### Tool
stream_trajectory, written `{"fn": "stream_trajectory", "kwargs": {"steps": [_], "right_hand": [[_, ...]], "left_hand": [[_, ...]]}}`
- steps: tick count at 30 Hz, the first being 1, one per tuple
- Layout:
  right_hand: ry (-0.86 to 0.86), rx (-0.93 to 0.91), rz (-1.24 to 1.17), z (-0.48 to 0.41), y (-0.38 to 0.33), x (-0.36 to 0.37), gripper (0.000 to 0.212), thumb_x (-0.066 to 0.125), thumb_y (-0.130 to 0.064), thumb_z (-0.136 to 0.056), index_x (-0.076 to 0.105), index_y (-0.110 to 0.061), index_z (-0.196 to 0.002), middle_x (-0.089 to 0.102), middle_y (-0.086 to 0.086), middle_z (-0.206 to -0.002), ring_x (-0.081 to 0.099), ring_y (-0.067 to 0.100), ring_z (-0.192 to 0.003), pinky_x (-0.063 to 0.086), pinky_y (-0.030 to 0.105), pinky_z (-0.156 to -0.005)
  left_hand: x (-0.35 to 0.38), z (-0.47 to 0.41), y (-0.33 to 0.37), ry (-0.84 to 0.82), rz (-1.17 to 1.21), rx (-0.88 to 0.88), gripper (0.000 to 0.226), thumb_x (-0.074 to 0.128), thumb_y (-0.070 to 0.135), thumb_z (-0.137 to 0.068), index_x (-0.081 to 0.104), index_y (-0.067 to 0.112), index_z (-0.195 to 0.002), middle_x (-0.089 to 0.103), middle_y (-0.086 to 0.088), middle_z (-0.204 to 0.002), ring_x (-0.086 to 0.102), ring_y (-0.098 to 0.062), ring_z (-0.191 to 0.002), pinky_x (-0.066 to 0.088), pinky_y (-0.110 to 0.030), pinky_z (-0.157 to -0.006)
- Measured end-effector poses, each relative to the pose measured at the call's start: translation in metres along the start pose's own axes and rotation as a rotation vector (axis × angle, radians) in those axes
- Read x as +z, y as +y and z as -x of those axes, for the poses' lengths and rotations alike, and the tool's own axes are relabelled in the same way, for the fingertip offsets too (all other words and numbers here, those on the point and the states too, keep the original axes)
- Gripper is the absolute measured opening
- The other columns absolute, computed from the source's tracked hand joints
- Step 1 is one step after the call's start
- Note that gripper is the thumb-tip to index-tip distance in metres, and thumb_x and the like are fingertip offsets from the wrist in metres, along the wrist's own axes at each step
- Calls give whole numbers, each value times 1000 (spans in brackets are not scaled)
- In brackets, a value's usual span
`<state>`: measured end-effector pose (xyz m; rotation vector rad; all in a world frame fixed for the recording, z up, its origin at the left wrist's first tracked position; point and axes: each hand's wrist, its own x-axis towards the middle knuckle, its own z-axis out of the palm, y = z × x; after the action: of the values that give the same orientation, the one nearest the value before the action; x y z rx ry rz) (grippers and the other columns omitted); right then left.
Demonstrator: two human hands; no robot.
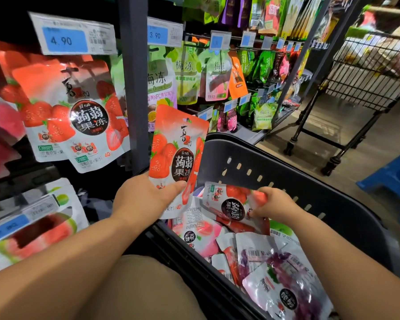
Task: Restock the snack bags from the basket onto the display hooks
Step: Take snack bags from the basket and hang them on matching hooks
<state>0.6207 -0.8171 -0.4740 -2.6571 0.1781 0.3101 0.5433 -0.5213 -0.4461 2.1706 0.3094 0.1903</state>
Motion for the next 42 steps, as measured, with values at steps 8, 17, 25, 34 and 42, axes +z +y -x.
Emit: {"fn": "stream_trajectory", "kwargs": {"steps": [8, 17, 25, 34, 42], "right_hand": [[78, 99, -250, -11, 21, 20, 10, 72, -18, -89, 63, -14, -88, 68, 4, -84, 63, 17, -76, 52, 31, -70], [446, -264, 74, 22, -24, -29, 4, 67, -35, -91, 68, -31, -91, 69, -8, -78, 61, 20, -78, 46, 32, -65], [351, -343, 333, 45, -40, -39, 22, 71, -43, -87, 69, -39, -109, 71, -13, -94, 62, 14, -89, 41, 27, -65], [416, -329, -155, 21, -29, 2, 51, 78, -21, -80, 56, -34, -123, 59, -16, -92, 58, 5, -82, 44, 24, -71], [107, 74, -747, 0, -9, 49, 26, 88, -16, -71, 68, -13, -89, 75, 17, -82, 72, 43, -77, 57, 61, -76]], "left_hand": [[0, 2, 2, -13, -3, 2, 26, 69, 56, -80, 69, 31, -78, 70, 12, -81, 64, -17, -85, 50, -33, -78], [-1, 1, 3, -7, -47, 1, 28, 68, 57, -81, 69, 29, -80, 70, 9, -82, 63, -19, -86, 48, -32, -75], [-2, 1, 4, -12, -94, 11, 35, 65, 59, -81, 72, 25, -90, 73, 1, -90, 64, -25, -92, 51, -35, -81], [-2, 1, 3, -30, -89, 12, 32, 66, 59, -81, 72, 28, -89, 73, 5, -90, 65, -22, -92, 52, -37, -84], [-3, 1, 5, -38, -96, 16, 33, 66, 59, -82, 72, 28, -90, 73, 4, -91, 64, -22, -93, 52, -36, -83]]}}
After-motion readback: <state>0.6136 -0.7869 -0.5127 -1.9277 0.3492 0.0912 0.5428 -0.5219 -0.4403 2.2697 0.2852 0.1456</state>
